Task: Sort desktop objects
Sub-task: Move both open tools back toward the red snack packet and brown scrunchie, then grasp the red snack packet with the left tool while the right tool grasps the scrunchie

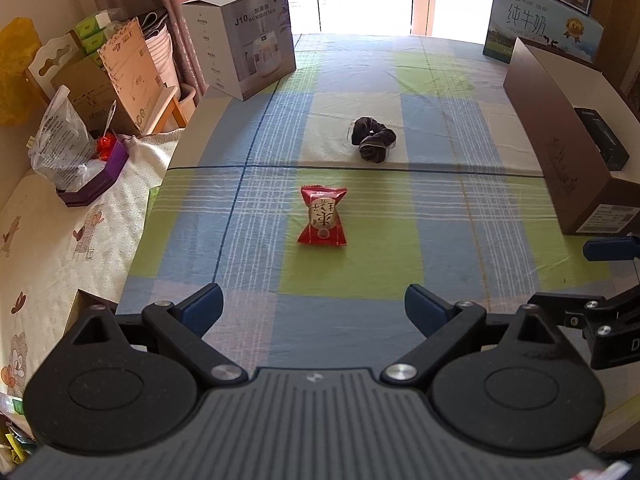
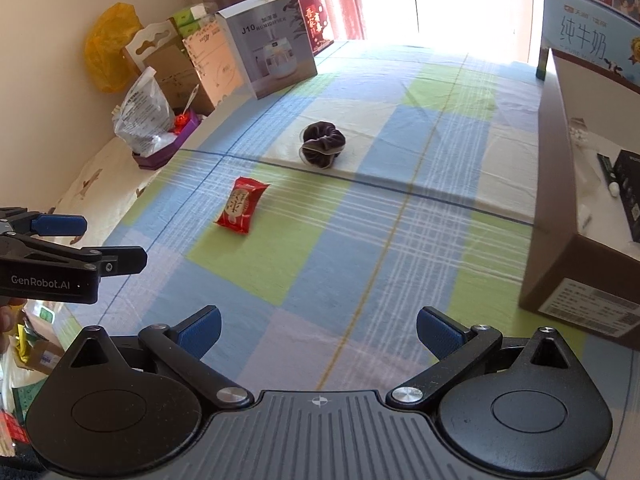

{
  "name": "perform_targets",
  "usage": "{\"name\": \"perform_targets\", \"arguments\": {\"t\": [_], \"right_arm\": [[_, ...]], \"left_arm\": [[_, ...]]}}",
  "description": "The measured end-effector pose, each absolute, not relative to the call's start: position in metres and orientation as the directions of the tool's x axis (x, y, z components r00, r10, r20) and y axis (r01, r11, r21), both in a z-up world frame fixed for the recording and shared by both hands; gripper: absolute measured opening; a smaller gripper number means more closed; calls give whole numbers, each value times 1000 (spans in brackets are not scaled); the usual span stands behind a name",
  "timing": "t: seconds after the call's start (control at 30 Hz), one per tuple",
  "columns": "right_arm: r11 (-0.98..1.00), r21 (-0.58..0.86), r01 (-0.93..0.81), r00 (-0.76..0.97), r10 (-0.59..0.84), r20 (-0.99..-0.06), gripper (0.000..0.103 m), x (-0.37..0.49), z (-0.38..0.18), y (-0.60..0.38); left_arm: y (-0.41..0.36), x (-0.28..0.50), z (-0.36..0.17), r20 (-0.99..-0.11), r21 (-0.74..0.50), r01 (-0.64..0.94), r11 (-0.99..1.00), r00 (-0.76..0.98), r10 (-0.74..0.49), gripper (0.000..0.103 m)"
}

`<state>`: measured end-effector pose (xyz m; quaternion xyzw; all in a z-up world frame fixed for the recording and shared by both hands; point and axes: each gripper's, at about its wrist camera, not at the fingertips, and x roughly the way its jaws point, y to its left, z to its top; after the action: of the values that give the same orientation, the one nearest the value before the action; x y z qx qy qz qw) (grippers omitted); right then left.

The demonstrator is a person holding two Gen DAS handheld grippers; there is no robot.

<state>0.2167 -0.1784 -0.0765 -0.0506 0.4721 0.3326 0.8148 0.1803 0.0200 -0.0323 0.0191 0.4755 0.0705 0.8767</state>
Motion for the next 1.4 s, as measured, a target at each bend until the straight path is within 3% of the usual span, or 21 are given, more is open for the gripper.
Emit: {"name": "perform_targets", "arguments": {"t": [1.4], "right_arm": [[845,196,-498,372,412,-832,101,311,-137,-119]], "left_arm": [[54,289,-119,-885,92,-24,995,457,93,93]]}}
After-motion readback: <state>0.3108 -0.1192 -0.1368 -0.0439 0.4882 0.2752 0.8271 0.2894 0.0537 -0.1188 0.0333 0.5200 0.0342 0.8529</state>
